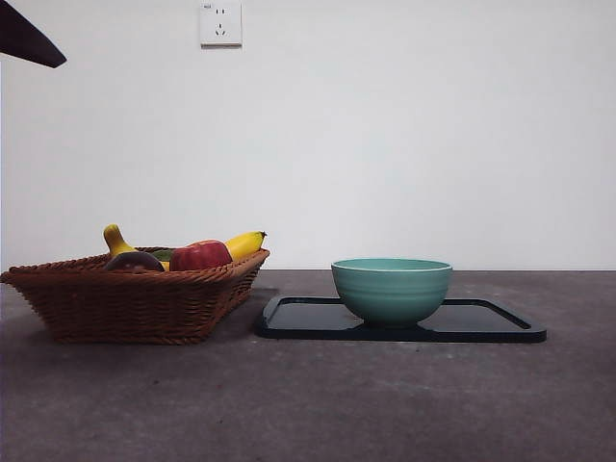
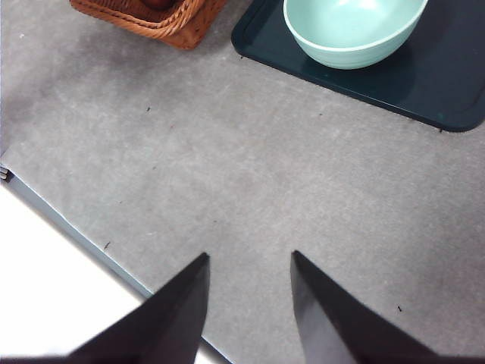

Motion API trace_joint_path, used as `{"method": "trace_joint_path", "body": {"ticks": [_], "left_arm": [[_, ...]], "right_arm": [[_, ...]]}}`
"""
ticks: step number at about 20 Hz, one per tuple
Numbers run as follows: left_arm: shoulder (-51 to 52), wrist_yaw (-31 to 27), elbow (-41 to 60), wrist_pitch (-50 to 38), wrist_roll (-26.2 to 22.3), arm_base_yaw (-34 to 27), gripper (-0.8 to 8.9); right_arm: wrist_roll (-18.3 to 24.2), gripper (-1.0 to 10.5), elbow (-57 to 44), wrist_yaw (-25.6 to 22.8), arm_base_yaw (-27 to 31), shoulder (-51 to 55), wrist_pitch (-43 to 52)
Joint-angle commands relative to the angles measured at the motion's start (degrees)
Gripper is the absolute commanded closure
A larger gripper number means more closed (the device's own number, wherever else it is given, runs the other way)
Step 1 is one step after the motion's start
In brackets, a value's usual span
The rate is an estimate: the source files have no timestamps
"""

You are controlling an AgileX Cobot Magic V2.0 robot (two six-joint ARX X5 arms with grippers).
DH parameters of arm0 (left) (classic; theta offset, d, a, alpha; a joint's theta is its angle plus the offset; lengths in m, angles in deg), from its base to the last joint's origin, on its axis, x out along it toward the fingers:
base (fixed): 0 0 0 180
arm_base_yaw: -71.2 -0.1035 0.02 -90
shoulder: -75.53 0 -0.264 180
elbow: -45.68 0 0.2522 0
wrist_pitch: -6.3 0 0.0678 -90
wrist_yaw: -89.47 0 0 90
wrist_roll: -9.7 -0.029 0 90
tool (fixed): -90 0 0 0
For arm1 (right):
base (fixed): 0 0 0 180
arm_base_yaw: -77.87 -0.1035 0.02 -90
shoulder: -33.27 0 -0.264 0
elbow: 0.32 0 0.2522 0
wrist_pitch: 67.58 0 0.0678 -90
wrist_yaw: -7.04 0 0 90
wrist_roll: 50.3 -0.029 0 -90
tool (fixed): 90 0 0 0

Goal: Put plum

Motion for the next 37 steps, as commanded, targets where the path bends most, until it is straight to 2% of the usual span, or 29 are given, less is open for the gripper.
{"method": "trace_joint_path", "body": {"ticks": [1,6,10,12,15,17,24,28,37], "left_arm": [[-0.35,0.26,-0.74,-0.55,-1.51,0.37,4.08],[-0.35,0.26,-0.74,-0.57,-1.51,0.37,4.08],[-0.35,0.26,-0.74,-0.57,-1.49,0.37,4.08],[-0.35,0.26,-0.74,-0.59,-1.49,0.37,4.08],[-0.35,0.26,-0.74,-0.57,-1.49,0.37,4.08],[-0.35,0.26,-0.74,-0.59,-1.49,0.37,4.08],[-0.35,0.26,-0.74,-0.55,-1.49,0.37,4.08],[-0.35,0.26,-0.74,-0.57,-1.51,0.37,4.08],[-0.35,0.26,-0.74,-0.09,-1.49,0.37,4.08]], "right_arm": [[-0.66,7.7,0.22,-0.04,-0.31,-0.33,0.59],[-1.38,7.7,0.20,-0.04,-0.31,-0.35,0.59],[-6.32,7.7,0.22,-0.07,-0.28,-0.57,1.14],[-9.64,7.7,0.26,-0.57,-0.20,-1.31,4.59],[-11.67,7.0,2.40,-2.97,0.59,-5.46,9.88],[-11.34,6.8,5.68,-4.66,1.73,-10.60,10.86],[-5.35,6.8,21.42,-6.43,6.58,-32.94,11.41],[-3.54,6.8,27.61,-6.56,7.74,-43.76,12.59],[-3.56,6.8,29.24,-6.49,7.61,-60.50,21.29]]}}
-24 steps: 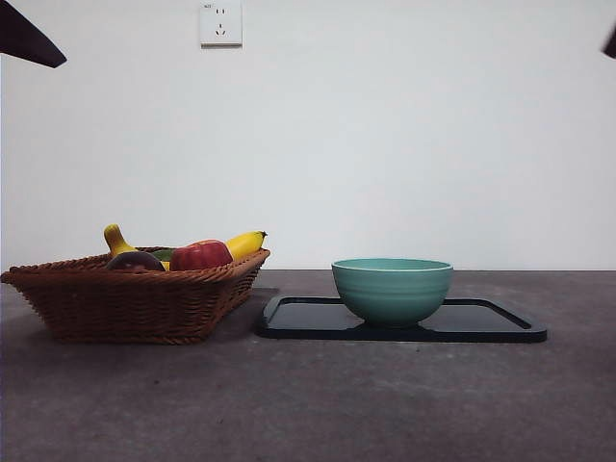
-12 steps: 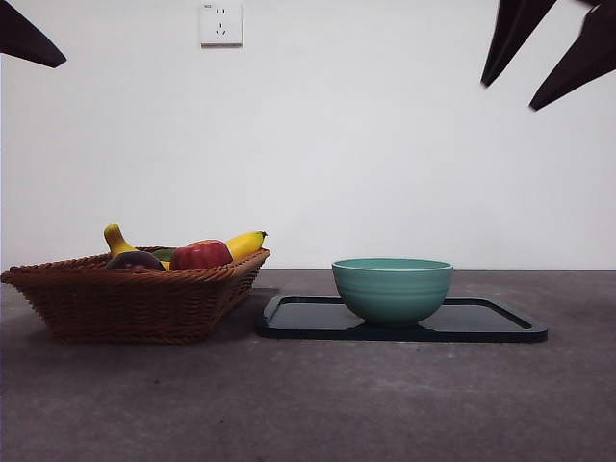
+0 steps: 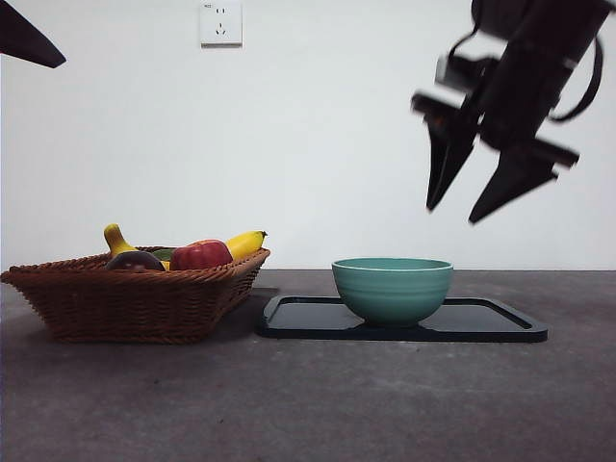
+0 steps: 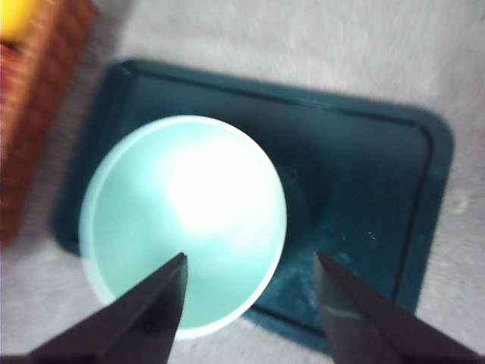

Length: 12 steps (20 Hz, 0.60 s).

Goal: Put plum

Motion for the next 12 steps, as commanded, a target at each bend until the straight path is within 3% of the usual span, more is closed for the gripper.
{"method": "trace_joint_path", "body": {"ticks": [1,7,12], "left_arm": [[-0.35,0.26,-0.76,-0.24,-0.50,0.37,4.08],[-0.35,0.24,-0.76,0.50,-0.52,0.37,4.08],[-0.35,0.24,-0.76,0.59,-0.52,0.37,4.08]], "right_arm": [[0.66,6.8,1.29,-0.20,-0.28,-4.13,1.86],[0.66,7.0,1.29,-0.22,-0.35,-10.25,4.31],[0.66,9.4,1.29,-0.17,-0.35,-10.73,6.78]]}}
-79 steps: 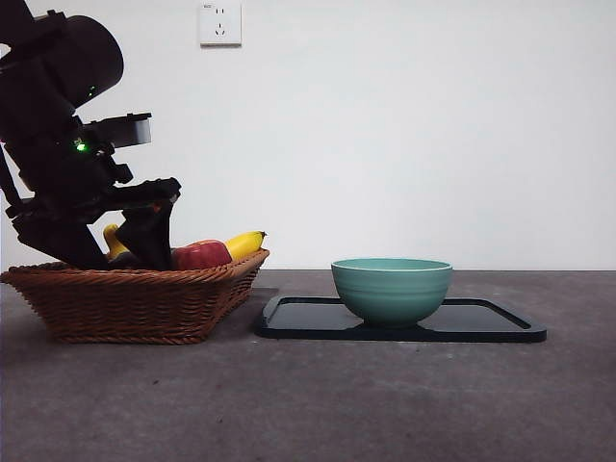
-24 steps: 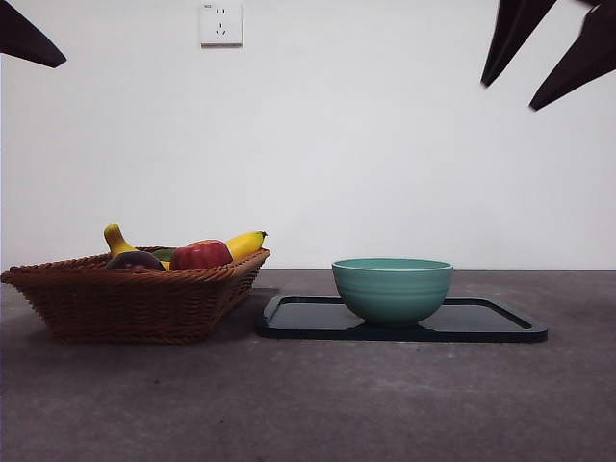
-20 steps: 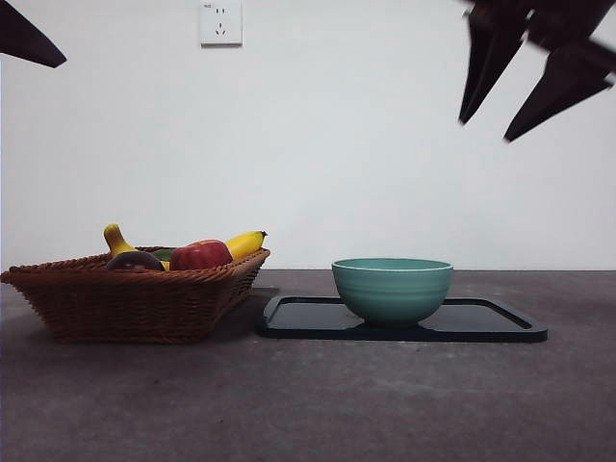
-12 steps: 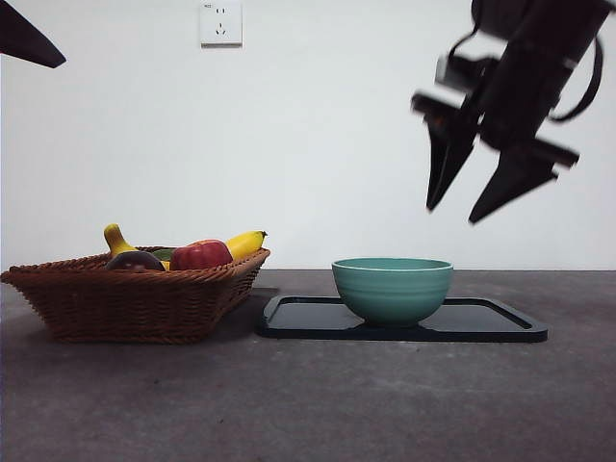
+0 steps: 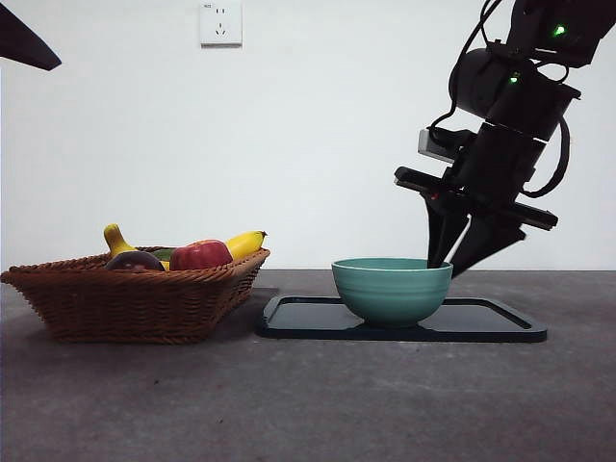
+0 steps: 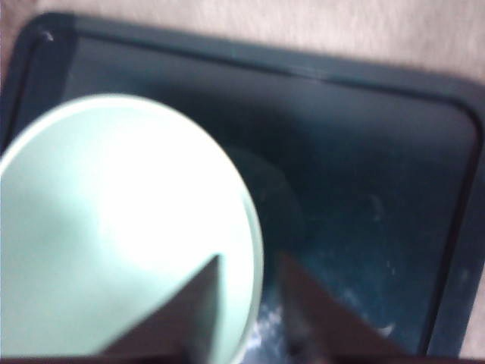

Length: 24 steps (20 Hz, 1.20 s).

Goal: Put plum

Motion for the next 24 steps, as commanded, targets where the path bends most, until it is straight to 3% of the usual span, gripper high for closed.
{"method": "trace_joint_path", "body": {"ticks": [1,9,20,24], "left_arm": [[-0.35,0.24,-0.76,-0.24,-0.52,0.37,4.08],[-0.35,0.24,-0.76,-0.26,-0.55,0.37,4.08],[-0.35,0.24,-0.76,-0.26,-0.55,0.37,4.08],[-0.35,0.24,-0.76,-0.24,-0.50,0.37,4.08]], "right_arm": [[0.61,9.4,1.25,-0.20,-0.33,-1.14,1.11],[-0.02,9.4,1.57,-1.27,-0.33,7.13,0.98],[4.11,9.4,1.33,-1.31,-3.87,32.83,-19.43],[4.04,9.4,-4.24,-1.33,-7.61,38.97,-19.54]]}}
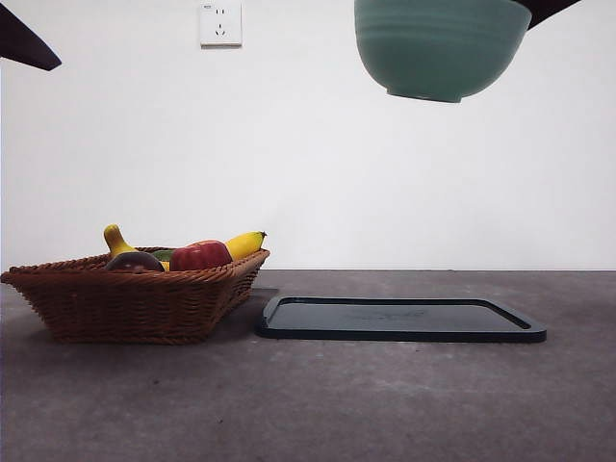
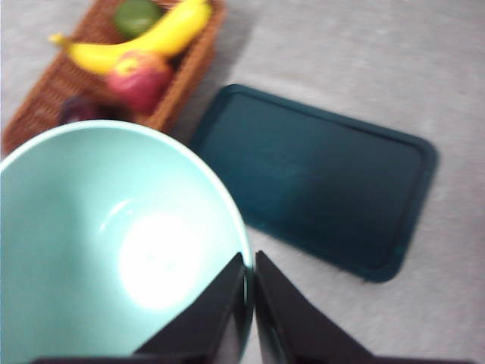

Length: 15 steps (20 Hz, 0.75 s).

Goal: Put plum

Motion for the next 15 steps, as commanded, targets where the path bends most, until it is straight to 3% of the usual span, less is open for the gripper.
{"method": "trace_joint_path", "body": {"ticks": [1,9,15], "left_arm": [[-0.35,0.24,-0.76,-0.26,-0.48,0.37,4.08],[-0.35,0.24,-0.76,-0.26,-0.50,0.37,4.08],[-0.35,0.24,-0.76,-0.24,-0.50,0.37,4.08]], "right_arm": [[0.33,9.4,-4.42,-0.04,-2.05,1.86,1.81],[-5.05,9.4,-23.28,-0.50,-8.81,2.54,15.80],[-5.81,9.4,-26.71,-3.72,-9.99,-3.39,20.74]]}}
